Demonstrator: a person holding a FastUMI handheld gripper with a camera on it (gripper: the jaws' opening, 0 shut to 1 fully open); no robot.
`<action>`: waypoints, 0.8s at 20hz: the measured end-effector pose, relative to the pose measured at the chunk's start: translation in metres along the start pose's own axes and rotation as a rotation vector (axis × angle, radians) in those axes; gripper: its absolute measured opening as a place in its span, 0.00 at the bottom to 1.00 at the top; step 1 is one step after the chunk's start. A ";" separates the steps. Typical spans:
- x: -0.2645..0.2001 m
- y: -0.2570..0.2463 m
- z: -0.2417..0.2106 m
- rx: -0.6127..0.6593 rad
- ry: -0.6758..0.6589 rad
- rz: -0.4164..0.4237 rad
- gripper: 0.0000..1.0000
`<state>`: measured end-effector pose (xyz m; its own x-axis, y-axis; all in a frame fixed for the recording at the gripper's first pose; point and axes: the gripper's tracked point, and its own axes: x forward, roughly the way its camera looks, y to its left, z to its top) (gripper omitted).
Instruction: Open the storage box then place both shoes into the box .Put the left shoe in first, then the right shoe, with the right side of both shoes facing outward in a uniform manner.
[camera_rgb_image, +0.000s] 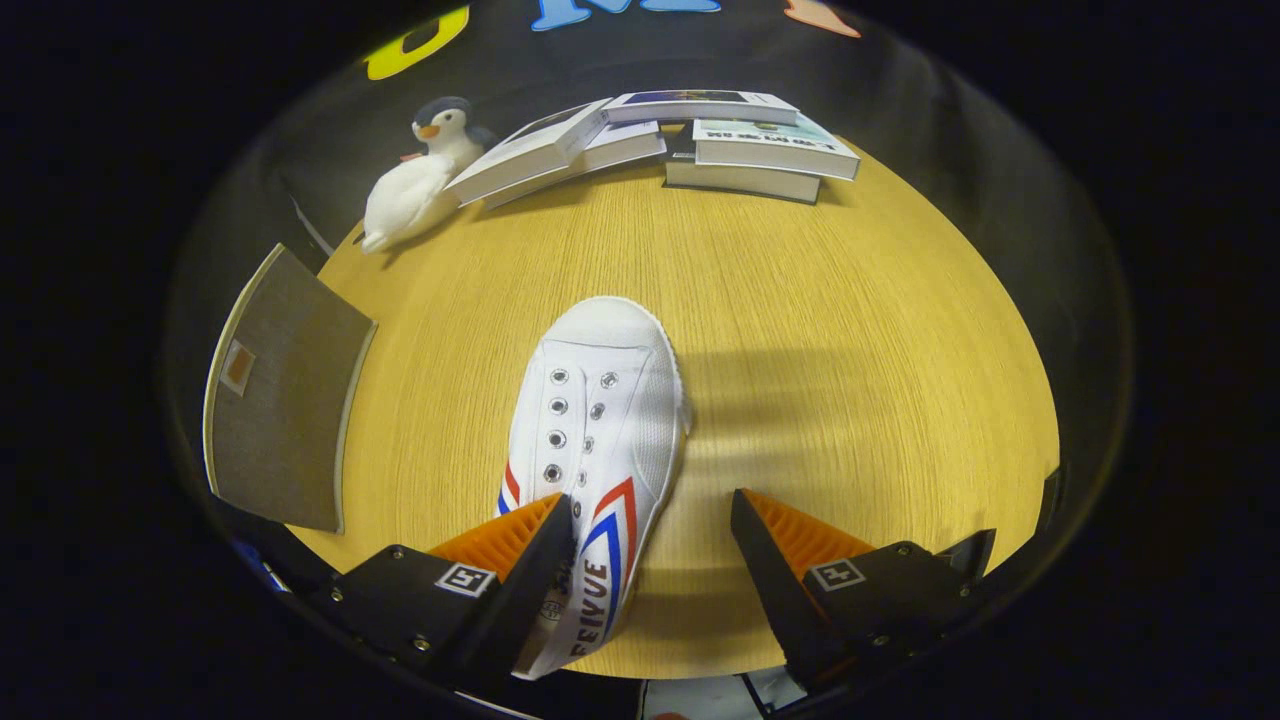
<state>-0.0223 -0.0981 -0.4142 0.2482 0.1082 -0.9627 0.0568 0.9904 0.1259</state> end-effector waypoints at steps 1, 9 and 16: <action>0.001 0.002 -0.001 0.006 0.005 0.018 0.98; 0.000 0.012 -0.005 0.093 0.027 0.091 0.36; -0.004 0.007 -0.003 0.189 -0.006 0.062 0.00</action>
<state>-0.0259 -0.0913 -0.4100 0.2627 0.1675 -0.9502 0.2220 0.9479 0.2285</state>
